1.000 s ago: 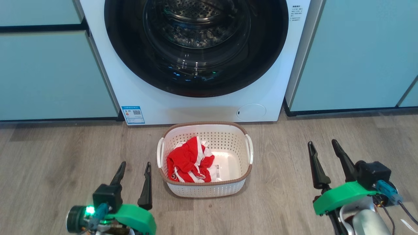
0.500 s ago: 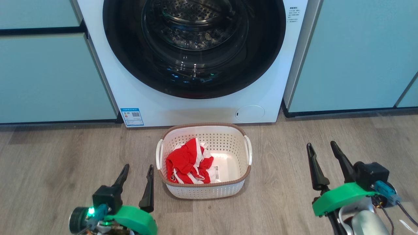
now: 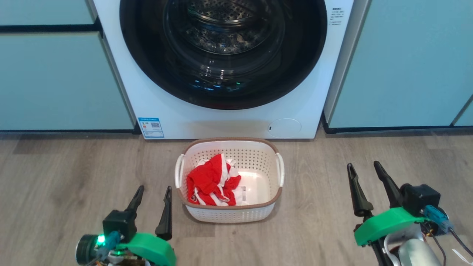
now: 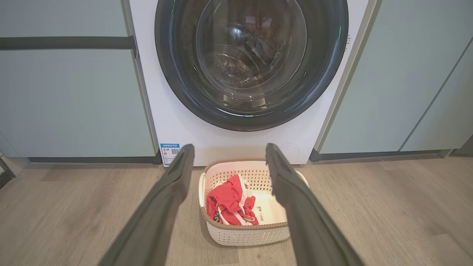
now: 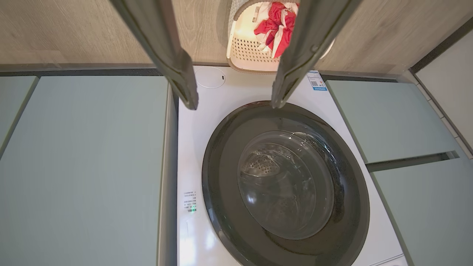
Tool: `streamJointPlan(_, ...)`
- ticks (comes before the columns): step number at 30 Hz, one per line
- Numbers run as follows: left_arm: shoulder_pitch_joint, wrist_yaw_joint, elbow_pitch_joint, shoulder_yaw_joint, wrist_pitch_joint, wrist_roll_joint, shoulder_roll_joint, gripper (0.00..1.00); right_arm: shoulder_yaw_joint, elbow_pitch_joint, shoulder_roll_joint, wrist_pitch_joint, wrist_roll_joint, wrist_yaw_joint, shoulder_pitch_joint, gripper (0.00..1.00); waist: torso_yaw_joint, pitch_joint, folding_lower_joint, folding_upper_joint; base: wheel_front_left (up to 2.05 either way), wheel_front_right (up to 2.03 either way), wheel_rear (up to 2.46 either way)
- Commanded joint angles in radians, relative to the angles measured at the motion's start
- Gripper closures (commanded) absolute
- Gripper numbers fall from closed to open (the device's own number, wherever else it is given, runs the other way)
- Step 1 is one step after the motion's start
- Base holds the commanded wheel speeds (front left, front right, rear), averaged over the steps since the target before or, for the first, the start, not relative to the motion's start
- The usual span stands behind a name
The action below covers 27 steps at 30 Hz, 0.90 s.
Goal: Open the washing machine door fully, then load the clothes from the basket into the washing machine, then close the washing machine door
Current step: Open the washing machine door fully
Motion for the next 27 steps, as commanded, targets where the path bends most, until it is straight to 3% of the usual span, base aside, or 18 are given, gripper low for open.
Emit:
streamJointPlan(1,-0.033,0.008,-0.040,0.032,-0.013,0.005,-0.003,0.00,0.017,-0.027,-0.014,-0.013,-0.008,0.000,-0.054,0.00,-0.001,0.001,0.0000,0.0000,1.23,1.23,-2.46)
streamJointPlan(16,-0.039,0.010,-0.039,0.036,-0.013,0.004,-0.003,0.00,0.008,-0.016,-0.014,-0.013,-0.009,0.000,-0.061,0.00,-0.006,0.002,0.0000,0.0000,1.23,1.23,-2.46)
streamJointPlan(22,-0.038,0.037,-0.053,0.038,-0.013,0.019,-0.003,0.00,0.003,-0.014,-0.014,-0.013,-0.014,0.000,-0.059,0.00,-0.007,0.002,0.0000,0.0000,1.15,1.14,-2.28)
streamJointPlan(27,-0.045,0.026,-0.044,0.051,-0.013,0.026,-0.003,0.00,0.002,-0.011,-0.014,-0.013,-0.016,0.000,-0.061,0.00,-0.007,0.003,0.0000,0.0000,0.74,0.74,-1.48)
